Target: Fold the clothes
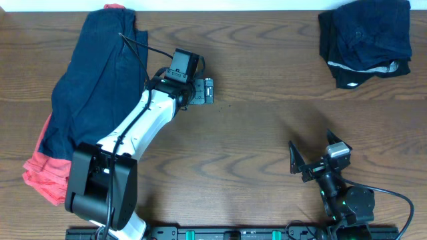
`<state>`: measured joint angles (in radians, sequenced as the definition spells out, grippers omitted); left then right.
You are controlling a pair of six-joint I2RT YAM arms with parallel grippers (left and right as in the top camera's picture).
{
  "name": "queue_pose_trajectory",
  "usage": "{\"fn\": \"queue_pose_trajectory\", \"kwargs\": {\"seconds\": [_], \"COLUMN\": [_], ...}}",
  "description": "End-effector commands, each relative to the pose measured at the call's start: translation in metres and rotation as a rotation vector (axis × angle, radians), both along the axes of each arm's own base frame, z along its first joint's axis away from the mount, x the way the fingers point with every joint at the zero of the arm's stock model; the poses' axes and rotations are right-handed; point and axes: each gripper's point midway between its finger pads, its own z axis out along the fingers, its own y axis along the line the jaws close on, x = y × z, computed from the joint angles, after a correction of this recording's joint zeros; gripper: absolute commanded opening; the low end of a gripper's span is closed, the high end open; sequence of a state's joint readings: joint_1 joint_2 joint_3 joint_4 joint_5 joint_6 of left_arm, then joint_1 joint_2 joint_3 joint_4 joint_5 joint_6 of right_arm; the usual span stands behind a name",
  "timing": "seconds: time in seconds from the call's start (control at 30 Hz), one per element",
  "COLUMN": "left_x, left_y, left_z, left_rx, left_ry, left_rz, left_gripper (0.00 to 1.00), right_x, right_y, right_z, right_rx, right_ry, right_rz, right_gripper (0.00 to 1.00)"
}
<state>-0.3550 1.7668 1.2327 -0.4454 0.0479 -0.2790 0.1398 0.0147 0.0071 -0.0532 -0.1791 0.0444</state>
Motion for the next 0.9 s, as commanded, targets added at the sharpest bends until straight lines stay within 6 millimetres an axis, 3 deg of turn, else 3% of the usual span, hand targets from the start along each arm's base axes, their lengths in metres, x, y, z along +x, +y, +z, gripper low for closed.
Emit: {"fn": "queue_pose_trajectory", "kwargs": {"seconds": [0.0,0.23,0.43,0.63,0.87], "left_x": [0.002,-0.003,-0.008,-0.018,-0.045], "left_y": [0.004,0.01,0.013,0.04,0.079], "left_z": [0.012,0.015,0.047,0.071,0.072], "left_rx": [0.017,0.051,0.115,0.102,0.082], "left_ry": [-0.023,-0.019,-0.128,-0.227,-0.363], "left_rz": [-0.006,-0.048,-0.197,-0.144,-0.054], "left_gripper": [0.98,0.98,0.98,0.98,0.98], "right_x": [-0.001,-0.001,-0.001,-0.001,-0.001], "right_y": [0.0,0.0,0.0,0.0,0.0], "right_z": [0.0,0.0,0.0,0.0,0.0], "right_rx": [0.003,0.003,0.003,0.003,0.003], "right_ry": [-0.001,-0.001,-0.001,-0.001,-0.001], "right_rz": [0.003,0.003,0.003,0.003,0.003], "right_gripper": [0.99,0.99,0.99,0.99,0.99]}}
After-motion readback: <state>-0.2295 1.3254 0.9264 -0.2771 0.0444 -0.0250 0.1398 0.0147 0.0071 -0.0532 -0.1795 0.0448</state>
